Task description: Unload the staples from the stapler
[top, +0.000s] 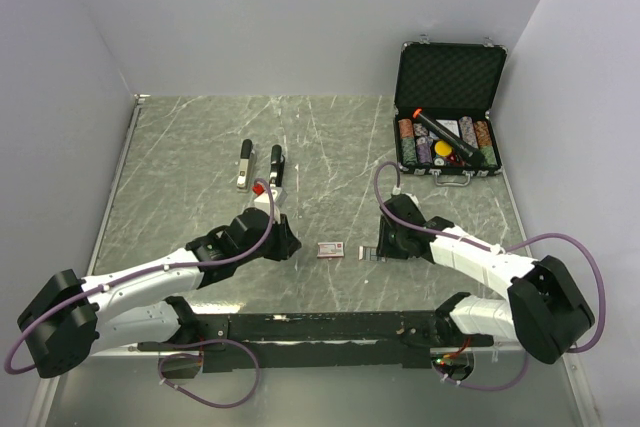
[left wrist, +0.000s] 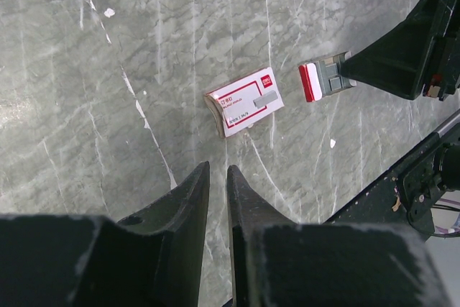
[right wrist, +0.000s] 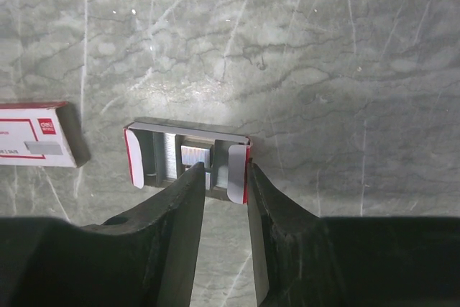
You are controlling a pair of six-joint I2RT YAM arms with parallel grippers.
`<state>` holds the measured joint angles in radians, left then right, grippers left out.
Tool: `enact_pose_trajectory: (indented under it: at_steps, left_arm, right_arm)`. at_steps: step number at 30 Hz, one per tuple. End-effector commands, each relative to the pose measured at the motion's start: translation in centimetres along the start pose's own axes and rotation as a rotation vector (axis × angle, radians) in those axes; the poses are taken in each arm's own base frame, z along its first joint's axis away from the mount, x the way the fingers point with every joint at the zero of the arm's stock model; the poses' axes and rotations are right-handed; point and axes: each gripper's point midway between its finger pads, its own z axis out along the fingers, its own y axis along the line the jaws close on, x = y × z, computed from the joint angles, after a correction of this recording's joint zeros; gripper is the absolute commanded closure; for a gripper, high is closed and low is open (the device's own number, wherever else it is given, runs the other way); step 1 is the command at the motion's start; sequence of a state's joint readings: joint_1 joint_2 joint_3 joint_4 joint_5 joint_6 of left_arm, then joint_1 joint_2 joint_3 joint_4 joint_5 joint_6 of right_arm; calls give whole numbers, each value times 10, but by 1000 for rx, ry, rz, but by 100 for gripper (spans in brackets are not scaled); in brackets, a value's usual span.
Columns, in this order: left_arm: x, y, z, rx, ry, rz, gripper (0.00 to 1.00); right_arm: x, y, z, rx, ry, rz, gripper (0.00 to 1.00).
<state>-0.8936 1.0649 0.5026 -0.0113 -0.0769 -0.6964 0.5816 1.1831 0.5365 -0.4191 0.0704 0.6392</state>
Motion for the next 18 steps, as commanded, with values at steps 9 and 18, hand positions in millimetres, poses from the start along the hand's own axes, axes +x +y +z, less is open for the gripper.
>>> enact_pose_trajectory:
  at_steps: [9, 18]
  left_arm:
    - [-4, -4, -1, 14, -28, -8, 78]
    - [-5, -3, -1, 12, -30, -6, 78]
  right_arm:
    - [-14, 9, -2, -5, -38, 10, 64]
    - [-13, 9, 1, 1, -33, 8, 65]
